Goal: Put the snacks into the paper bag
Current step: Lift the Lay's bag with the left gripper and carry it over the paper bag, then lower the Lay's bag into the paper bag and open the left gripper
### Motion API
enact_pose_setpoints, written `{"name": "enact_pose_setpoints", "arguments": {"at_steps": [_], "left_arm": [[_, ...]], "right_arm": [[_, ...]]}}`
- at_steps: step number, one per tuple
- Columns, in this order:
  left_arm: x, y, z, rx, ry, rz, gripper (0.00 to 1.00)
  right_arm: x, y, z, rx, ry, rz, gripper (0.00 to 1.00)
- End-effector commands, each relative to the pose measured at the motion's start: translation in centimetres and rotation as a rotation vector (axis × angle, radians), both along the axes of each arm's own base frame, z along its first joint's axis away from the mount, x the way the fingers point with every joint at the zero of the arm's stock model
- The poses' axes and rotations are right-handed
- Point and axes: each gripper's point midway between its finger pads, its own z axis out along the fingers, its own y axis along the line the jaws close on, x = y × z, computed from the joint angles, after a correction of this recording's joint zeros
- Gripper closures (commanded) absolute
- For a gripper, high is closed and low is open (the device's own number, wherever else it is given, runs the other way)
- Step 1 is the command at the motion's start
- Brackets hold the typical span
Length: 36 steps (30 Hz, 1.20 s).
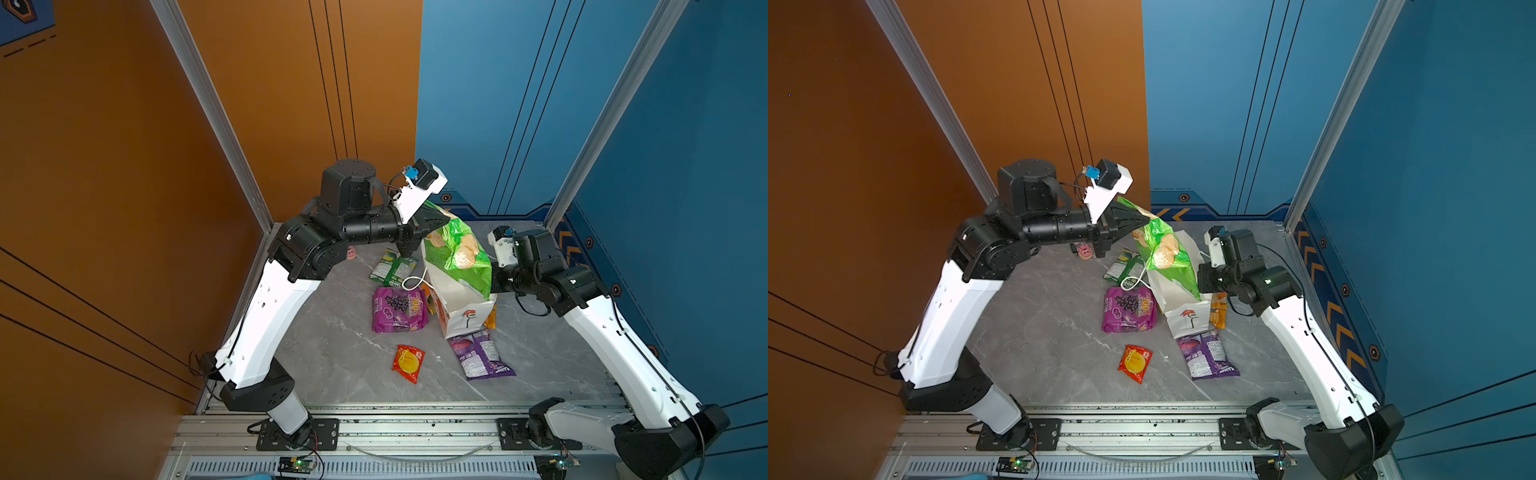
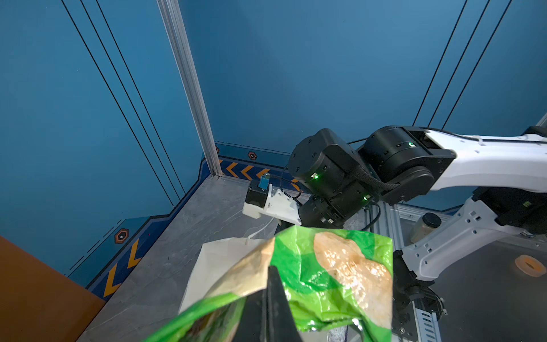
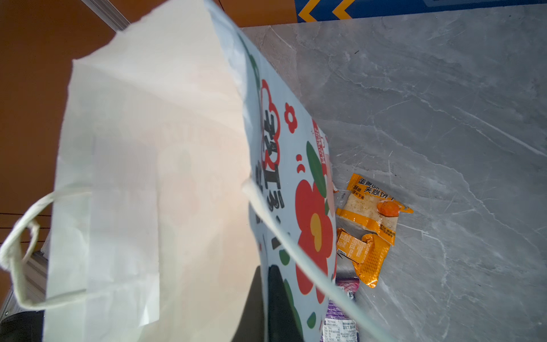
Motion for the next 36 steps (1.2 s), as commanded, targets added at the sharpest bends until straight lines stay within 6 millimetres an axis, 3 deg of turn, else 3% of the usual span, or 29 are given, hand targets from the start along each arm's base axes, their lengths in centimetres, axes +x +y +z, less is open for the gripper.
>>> {"name": "enact_pose_setpoints", "arguments": {"at_steps": [1, 10, 16, 20, 27, 36], "left_arm": [[0.8, -0.5, -0.5, -0.001, -0.001, -0.036, 1.0], [3.0, -0.5, -3.1, 0.038, 0.052, -0.015, 1.0], [5.6, 0.5, -6.6, 0.108, 0.105, 0.072, 1.0], [6.4, 0.4, -8.9, 0.149, 0.145, 0.076, 1.0], [5.6, -0.1, -11.1, 0.212, 0.202, 0.038, 1.0], [4.6, 0.9, -14.9, 0.402, 0.278, 0.114, 1.0]], "right_arm": [[0.1, 1.1, 2.0, 0.033, -0.066, 0.04, 1.0], [-0.1, 1.5, 2.0, 0.029, -0.069, 0.052, 1.0], [-0.2, 1.1, 2.2, 0.024, -0.083, 0.032, 1.0], [-0.1, 1.0, 2.2, 0.024, -0.085, 0.027, 1.0], [-0.1, 0.3, 2.2, 0.008, -0.097, -0.013, 1.0], [-0.7, -1.0, 2.1, -0.023, -0.107, -0.048, 1.0]]}}
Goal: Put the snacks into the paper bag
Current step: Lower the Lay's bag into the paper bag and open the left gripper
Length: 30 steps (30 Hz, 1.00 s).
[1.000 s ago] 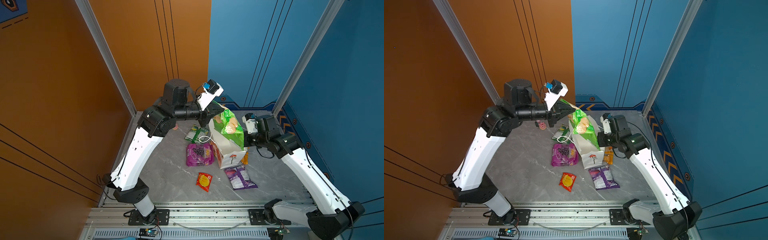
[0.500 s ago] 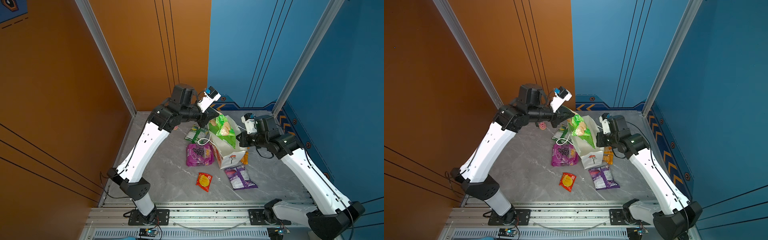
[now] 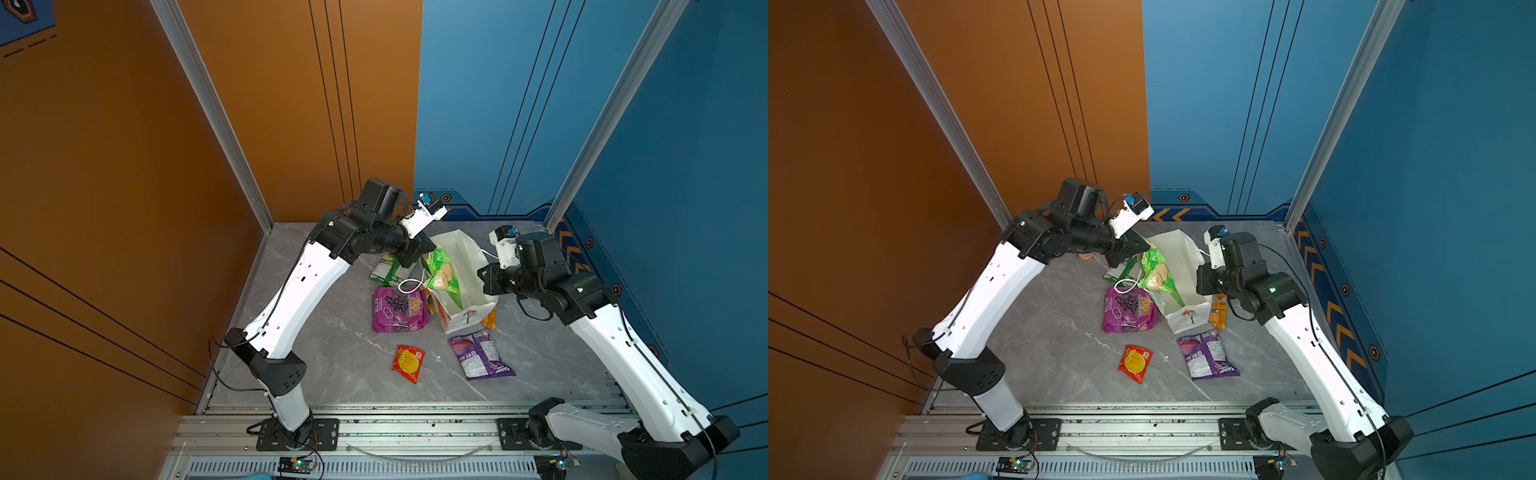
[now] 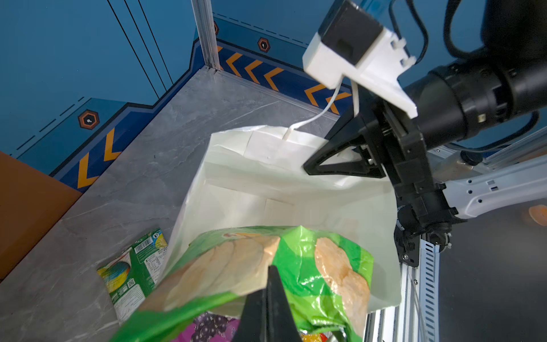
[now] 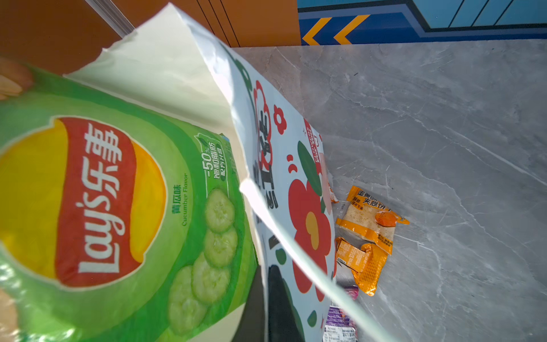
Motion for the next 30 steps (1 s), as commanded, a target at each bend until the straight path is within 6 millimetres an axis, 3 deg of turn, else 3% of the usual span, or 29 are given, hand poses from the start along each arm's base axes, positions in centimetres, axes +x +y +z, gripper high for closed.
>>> {"name": "enact_pose_setpoints", "arguments": {"at_steps": [1, 7, 13, 22, 30], "left_arm": [[-0.3, 0.6, -1.5, 0.105, 0.015, 0.037, 1.0], [-1.5, -0.5, -4.1, 0.204, 0.052, 0.046, 1.0], [0.3, -0.4, -4.3, 0.193, 0.107, 0.183, 1.0], [0.7, -1.4, -5.7, 0.152, 0.262, 0.323, 1.0], [-1.5, -3.0, -7.0, 0.171, 0.32, 0.29, 1.0]], "right_arm": [[0.0, -0.9, 0.3, -0.022, -0.03, -0.043, 1.0], [0.3, -1.3, 0.6, -0.037, -0.054, -0.07, 1.0], [0.2, -1.3, 1.1, -0.039, -0.077, -0.083, 1.0], [0.2, -1.0, 1.0, -0.019, -0.102, -0.123, 1.0], [0.5, -1.1, 0.9, 0.002, -0.12, -0.169, 1.0]]}}
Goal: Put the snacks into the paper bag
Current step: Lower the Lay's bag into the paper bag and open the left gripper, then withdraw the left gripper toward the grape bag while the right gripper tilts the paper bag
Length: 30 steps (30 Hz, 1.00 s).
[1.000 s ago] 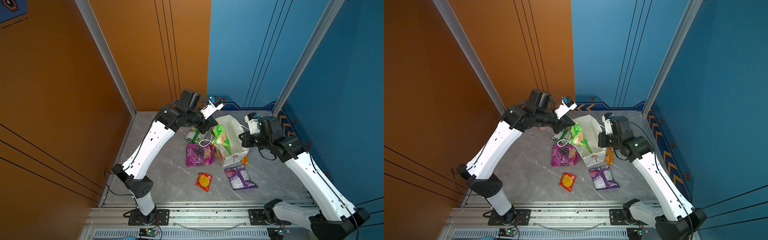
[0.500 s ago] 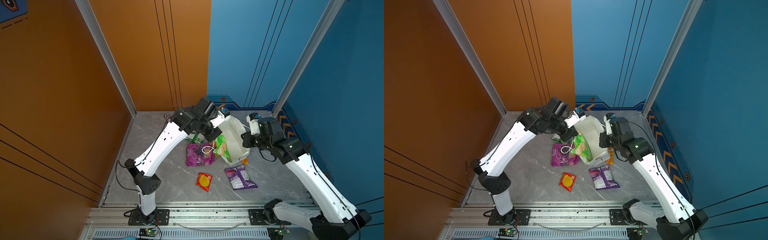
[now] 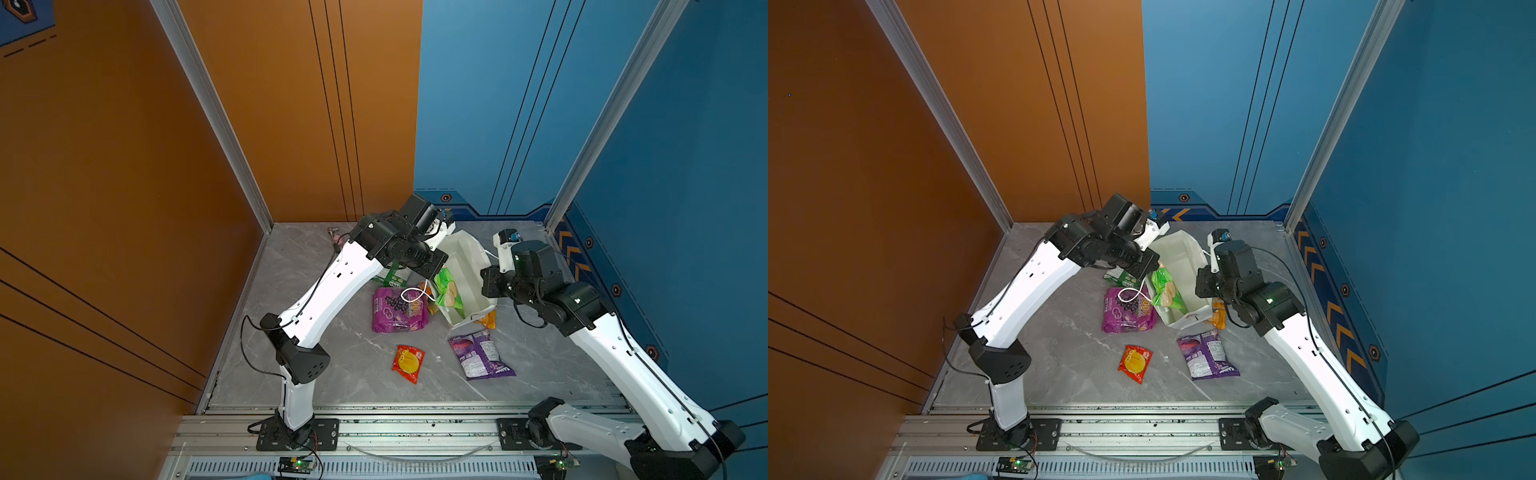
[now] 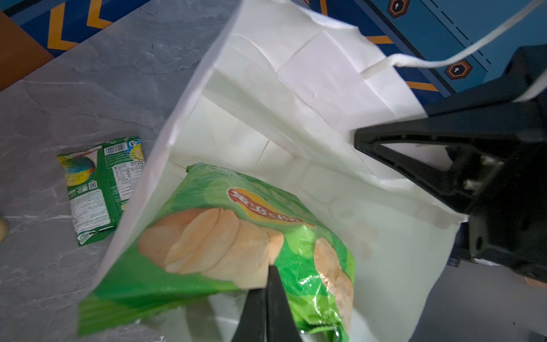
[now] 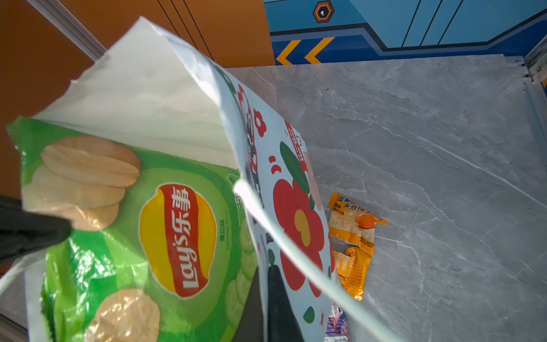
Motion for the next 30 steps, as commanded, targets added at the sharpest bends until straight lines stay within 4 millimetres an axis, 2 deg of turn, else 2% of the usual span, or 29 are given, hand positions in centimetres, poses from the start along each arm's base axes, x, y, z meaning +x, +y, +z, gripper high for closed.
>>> {"name": "enact_pose_setpoints", "arguments": {"at_steps": [1, 9, 15, 17, 20, 28, 30], "left_arm": [[-1.0, -0.3, -0.9, 0.015, 0.041, 0.008, 1.0], [0.3, 0.9, -1.6, 0.049, 0.046, 0.112, 0.97], [0.7, 1.1, -1.7, 0.03, 0.081, 0.175, 0.85], [0.6, 1.0, -1.5, 0.021, 0.082, 0.185, 0.76], [0.5, 1.0, -0.7, 0.0, 0.075, 0.194, 0.69], [-0.1, 0.7, 0.7, -0.018, 0.034, 0.183, 0.65], [-0.3, 1.0, 2.0, -0.031, -0.031, 0.189, 0.65]], "right_arm": [[0.2, -0.6, 1.3, 0.018, -0.061, -0.057, 1.0], [-0.1, -0.7, 1.8, 0.012, -0.082, -0.064, 1.0], [-0.3, -1.0, 2.1, 0.001, -0.105, -0.087, 1.0], [-0.4, -1.1, 2.1, 0.0, -0.11, -0.092, 1.0], [-0.4, -1.2, 2.0, -0.001, -0.112, -0.098, 1.0], [-0.6, -1.7, 2.0, -0.016, -0.115, -0.111, 1.0], [-0.7, -2.0, 2.1, -0.025, -0.122, -0.117, 1.0]]}}
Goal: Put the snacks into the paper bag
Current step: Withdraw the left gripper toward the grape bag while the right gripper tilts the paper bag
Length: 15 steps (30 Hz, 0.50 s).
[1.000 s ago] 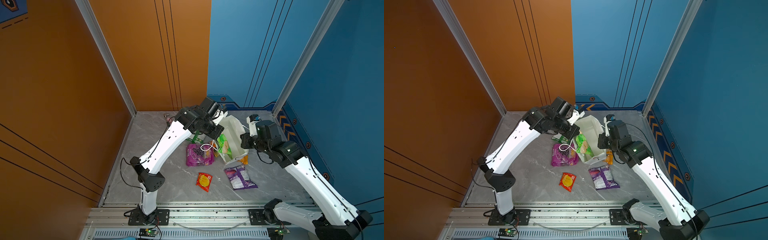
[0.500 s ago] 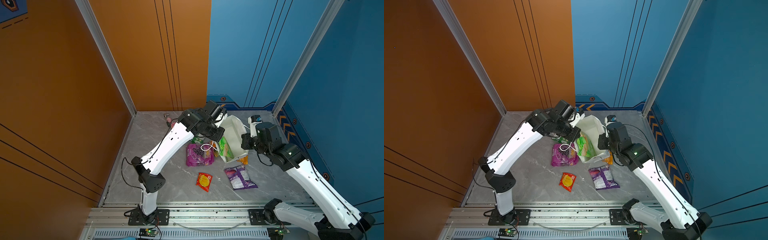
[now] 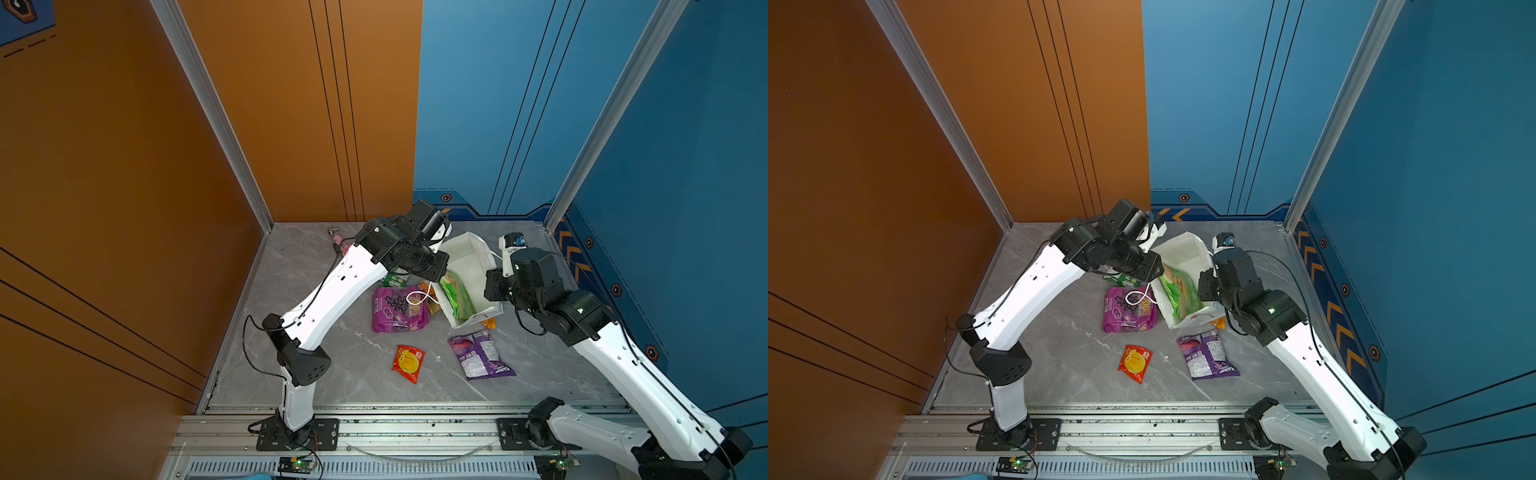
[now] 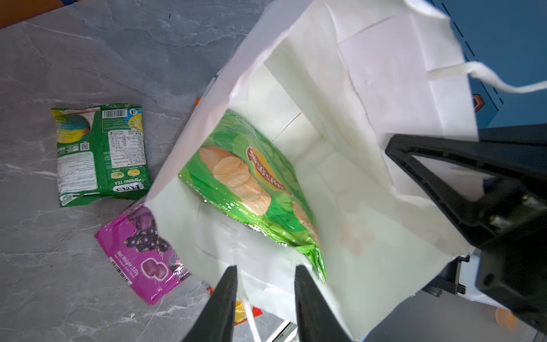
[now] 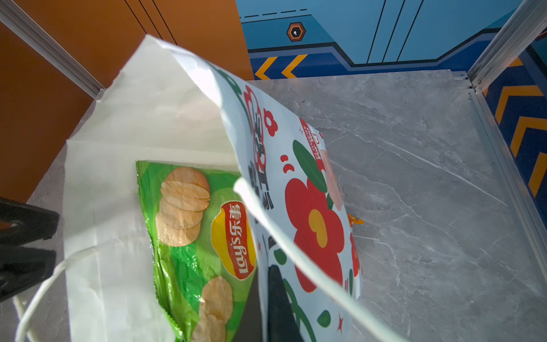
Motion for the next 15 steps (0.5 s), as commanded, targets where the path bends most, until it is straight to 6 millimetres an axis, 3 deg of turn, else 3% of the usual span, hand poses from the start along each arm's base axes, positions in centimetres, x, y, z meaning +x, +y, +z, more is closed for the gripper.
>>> {"name": "enact_pose_setpoints", "arguments": {"at_steps": [1, 3, 7, 11, 15], "left_arm": [[-0.8, 0.7, 3.5, -0.038, -0.135, 0.013, 0.63], [-1.4, 0.9, 5.4, -0.116, -0.197, 0.016, 0.57], [-1.8, 3.4, 8.3, -0.255, -0.329, 0.066, 0.45], [-1.2, 7.2, 7.2, -0.287, -0.355, 0.178, 0.35], [0.7, 10.6, 2.9, -0.255, -0.248, 0.318, 0.32]], "right_arm": [[-0.1, -1.0, 1.8, 0.009, -0.07, -0.044, 1.0], [-0.2, -1.7, 2.0, -0.016, -0.08, -0.056, 1.0], [-0.5, -3.9, 2.7, -0.012, -0.095, -0.103, 1.0], [-0.8, -6.0, 2.9, 0.04, -0.087, -0.14, 1.0], [-1.3, -8.3, 3.1, 0.078, -0.091, -0.2, 1.0]]}}
